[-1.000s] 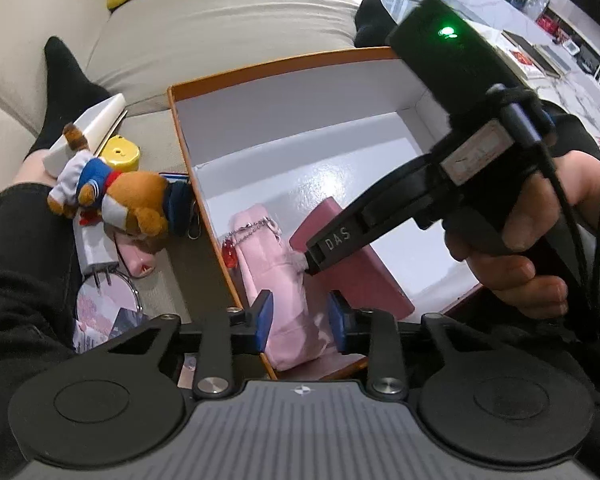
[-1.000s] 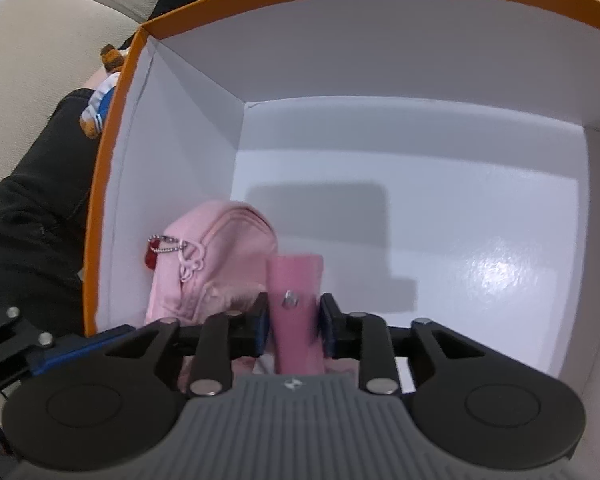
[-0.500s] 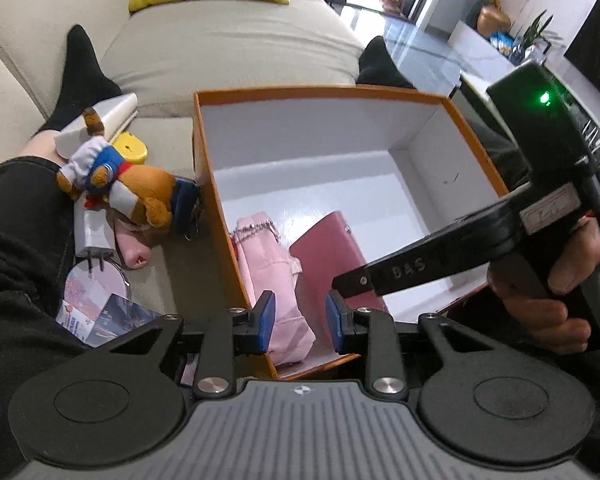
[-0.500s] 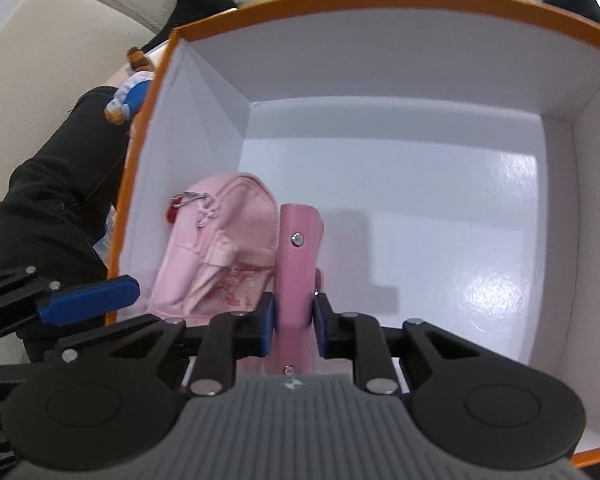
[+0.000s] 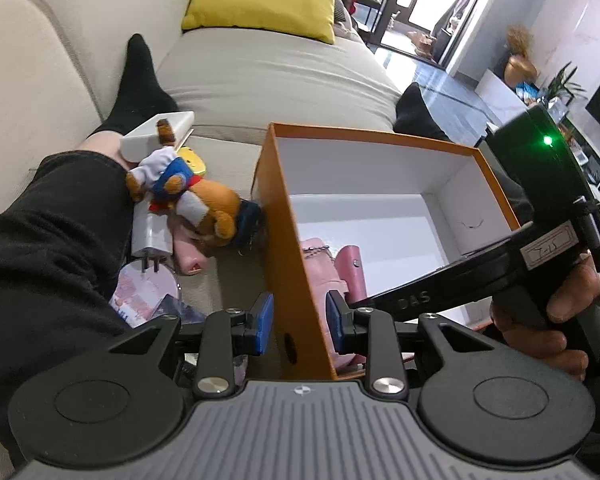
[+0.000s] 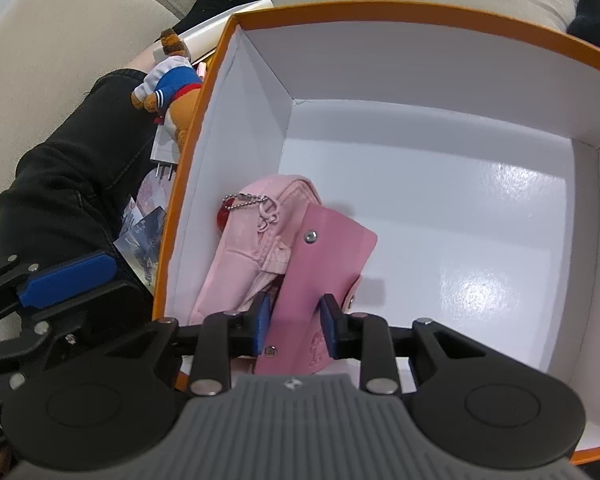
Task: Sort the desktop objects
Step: 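Withdraw both tools from the box toward the items on the sofa, then grasp the photo card pack with the left gripper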
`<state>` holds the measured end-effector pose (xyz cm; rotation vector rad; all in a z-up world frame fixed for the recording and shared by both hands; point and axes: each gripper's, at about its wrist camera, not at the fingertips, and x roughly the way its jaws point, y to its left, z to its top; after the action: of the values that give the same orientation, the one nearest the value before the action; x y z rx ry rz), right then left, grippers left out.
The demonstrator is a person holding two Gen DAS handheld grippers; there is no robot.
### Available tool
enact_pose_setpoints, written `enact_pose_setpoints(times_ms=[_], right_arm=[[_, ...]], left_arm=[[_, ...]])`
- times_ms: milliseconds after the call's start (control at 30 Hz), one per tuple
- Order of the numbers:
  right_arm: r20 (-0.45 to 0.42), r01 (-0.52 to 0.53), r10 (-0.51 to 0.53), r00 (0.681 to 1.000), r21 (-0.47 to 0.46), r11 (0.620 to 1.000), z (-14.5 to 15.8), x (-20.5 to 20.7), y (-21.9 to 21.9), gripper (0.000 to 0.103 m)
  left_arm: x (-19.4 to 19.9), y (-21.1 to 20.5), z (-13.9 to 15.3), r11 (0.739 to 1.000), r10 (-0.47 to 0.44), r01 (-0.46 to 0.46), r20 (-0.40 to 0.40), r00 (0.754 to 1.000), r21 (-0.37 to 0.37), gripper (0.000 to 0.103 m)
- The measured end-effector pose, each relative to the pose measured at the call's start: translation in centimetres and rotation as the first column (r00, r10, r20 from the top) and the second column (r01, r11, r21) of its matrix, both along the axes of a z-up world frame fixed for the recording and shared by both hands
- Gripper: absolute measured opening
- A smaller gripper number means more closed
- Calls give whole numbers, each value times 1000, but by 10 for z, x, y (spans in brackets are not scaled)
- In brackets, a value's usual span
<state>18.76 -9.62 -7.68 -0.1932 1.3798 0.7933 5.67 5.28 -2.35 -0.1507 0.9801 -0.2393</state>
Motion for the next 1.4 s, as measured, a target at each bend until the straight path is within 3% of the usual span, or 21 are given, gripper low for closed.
enact_pose_setpoints(times_ms=[600, 733, 1000, 1233, 1333, 1400], right_arm=[[118, -99, 96, 988, 16, 995, 19, -6, -6, 37], [198, -141, 129, 972, 47, 989, 32, -11, -8, 37], [354, -338, 277, 893, 121, 934, 53, -25, 11, 38], [422, -523, 459, 782, 41, 852, 54, -42, 56, 38], [437, -544, 489, 755, 0, 839, 51, -44, 67, 43], [447, -549, 499, 742, -21, 836, 49, -43, 70, 43]], left_arm=[[-4, 18, -6, 997, 73, -73, 1, 997, 17, 33], [-1, 20, -9, 995, 82, -81, -5, 997, 53, 33], [4, 28, -13, 988, 83, -78, -29, 996, 133, 33], [10, 31, -17, 970, -27, 45, -77, 997, 240, 34], [11, 28, -22, 950, -71, 97, -97, 993, 298, 39], [12, 28, -23, 946, -88, 115, -101, 991, 303, 56]])
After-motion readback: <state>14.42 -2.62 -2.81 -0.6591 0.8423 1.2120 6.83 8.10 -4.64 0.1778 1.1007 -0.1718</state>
